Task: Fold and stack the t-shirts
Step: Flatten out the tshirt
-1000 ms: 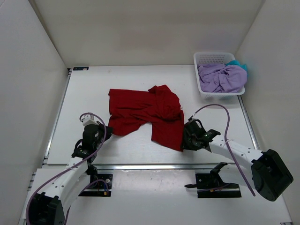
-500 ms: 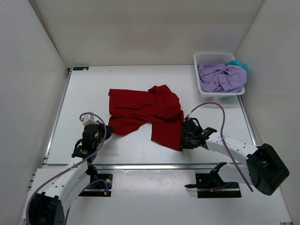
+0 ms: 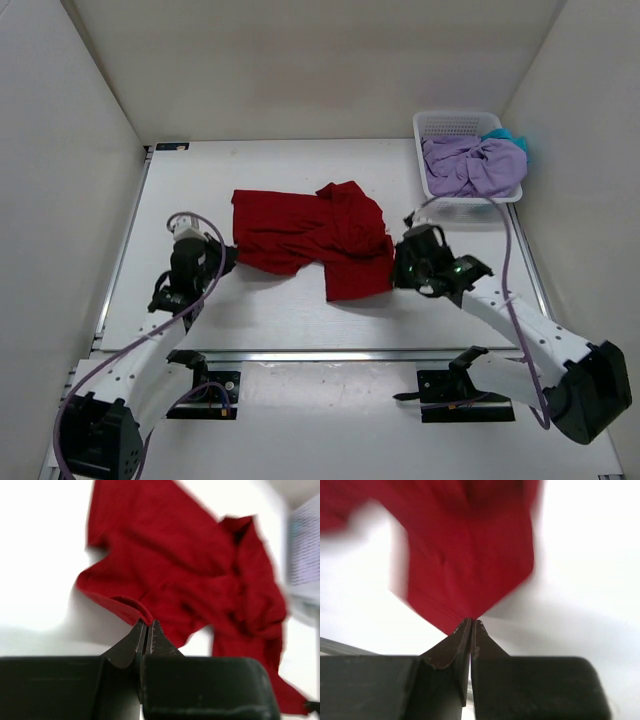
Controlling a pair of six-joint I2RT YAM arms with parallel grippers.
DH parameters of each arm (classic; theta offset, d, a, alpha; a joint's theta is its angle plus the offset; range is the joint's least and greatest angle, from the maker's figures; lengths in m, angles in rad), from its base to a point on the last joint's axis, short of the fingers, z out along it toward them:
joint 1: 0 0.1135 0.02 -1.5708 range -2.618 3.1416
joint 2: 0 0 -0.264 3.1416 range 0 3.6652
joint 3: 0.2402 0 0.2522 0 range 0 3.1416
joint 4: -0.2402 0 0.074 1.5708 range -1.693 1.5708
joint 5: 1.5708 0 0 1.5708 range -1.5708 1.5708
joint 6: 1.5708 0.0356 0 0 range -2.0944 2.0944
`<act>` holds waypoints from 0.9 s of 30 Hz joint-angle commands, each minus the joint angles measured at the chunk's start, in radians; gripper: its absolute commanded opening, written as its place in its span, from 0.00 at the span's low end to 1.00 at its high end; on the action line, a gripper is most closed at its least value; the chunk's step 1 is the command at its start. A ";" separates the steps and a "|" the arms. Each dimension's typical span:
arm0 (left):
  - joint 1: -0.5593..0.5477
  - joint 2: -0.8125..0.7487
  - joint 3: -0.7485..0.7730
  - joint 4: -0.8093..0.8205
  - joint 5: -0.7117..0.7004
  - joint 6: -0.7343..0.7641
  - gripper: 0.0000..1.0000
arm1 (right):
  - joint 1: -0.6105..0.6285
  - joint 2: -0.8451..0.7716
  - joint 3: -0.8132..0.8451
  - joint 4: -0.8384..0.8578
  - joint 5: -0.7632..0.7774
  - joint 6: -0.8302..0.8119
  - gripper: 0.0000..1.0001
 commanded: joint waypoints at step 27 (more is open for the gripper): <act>0.394 0.370 1.076 -0.234 0.289 0.026 0.00 | -0.145 0.495 1.645 -0.061 0.233 -0.559 0.00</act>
